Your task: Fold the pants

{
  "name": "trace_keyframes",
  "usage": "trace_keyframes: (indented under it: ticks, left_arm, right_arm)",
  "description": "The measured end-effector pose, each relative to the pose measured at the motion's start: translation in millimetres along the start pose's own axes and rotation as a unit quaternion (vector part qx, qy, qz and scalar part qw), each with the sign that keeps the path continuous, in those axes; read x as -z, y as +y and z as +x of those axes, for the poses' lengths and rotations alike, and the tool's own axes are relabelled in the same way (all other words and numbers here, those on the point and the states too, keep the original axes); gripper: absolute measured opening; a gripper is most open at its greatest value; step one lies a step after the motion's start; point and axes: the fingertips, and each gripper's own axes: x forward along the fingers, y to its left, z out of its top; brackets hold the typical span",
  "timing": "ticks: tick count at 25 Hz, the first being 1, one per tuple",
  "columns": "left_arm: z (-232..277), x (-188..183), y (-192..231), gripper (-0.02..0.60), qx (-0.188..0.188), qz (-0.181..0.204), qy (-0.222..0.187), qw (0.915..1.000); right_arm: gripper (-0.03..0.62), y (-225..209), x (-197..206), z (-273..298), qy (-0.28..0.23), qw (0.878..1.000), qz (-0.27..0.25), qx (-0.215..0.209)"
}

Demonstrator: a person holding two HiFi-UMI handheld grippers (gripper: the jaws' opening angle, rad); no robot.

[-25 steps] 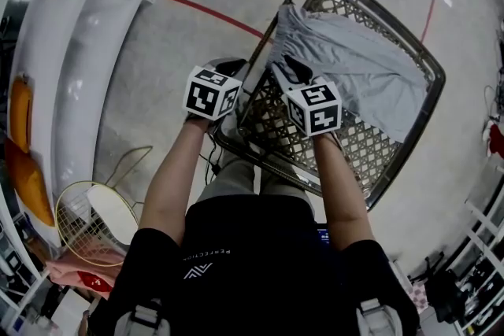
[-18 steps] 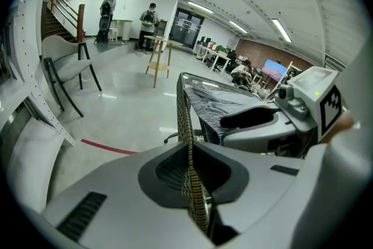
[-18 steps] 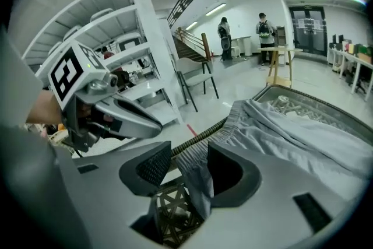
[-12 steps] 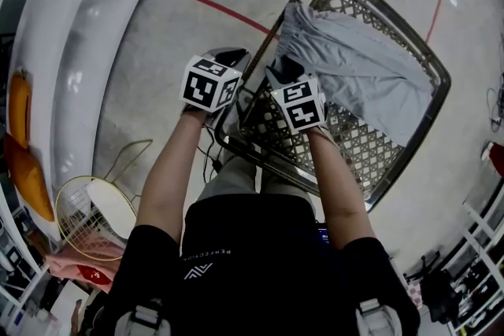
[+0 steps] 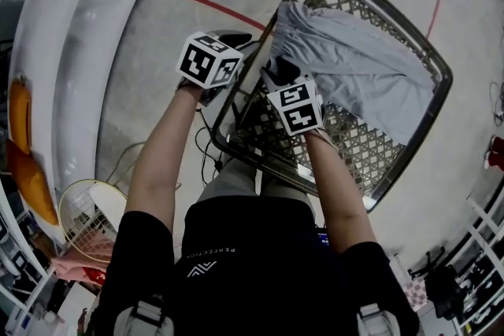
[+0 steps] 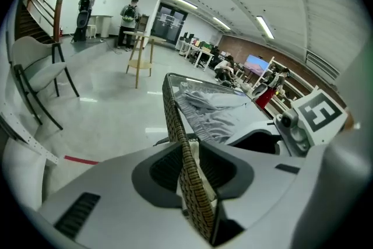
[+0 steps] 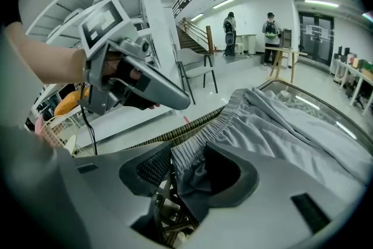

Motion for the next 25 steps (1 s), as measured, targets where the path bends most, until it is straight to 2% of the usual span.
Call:
trace_keyframes:
  ticks: [7, 10, 12, 18, 25]
  left_arm:
    - [22.4, -30.8, 2.0, 0.091, 0.019, 0.053, -0.016, 0.9983]
    - [30.0, -36.2, 2.7, 0.102, 0.014, 0.062, -0.019, 0.9978]
    - [34.2, -41.6, 2.5, 0.109, 0.015, 0.066, -0.028, 0.9973]
    - [51.6, -61.4, 1.3, 0.126, 0.046, 0.076, -0.04, 0.9952]
    - [67.5, -73.3, -4.7, 0.133, 0.052, 0.102, -0.038, 0.9927]
  right_arm:
    - [0.176, 5.0, 11.1, -1.5, 0.002, 1.0, 0.009, -0.013]
    - [0.177, 6.1, 14.2, -0.2, 0.008, 1.0, -0.013, -0.005]
    - [0.178, 5.6, 13.2, -2.1, 0.01, 1.0, -0.006, -0.008]
    - [0.178, -5.8, 4.8, -13.0, -0.01, 1.0, -0.02, 0.017]
    - [0.206, -11.3, 17.2, -7.5, 0.0, 1.0, -0.018, 0.023]
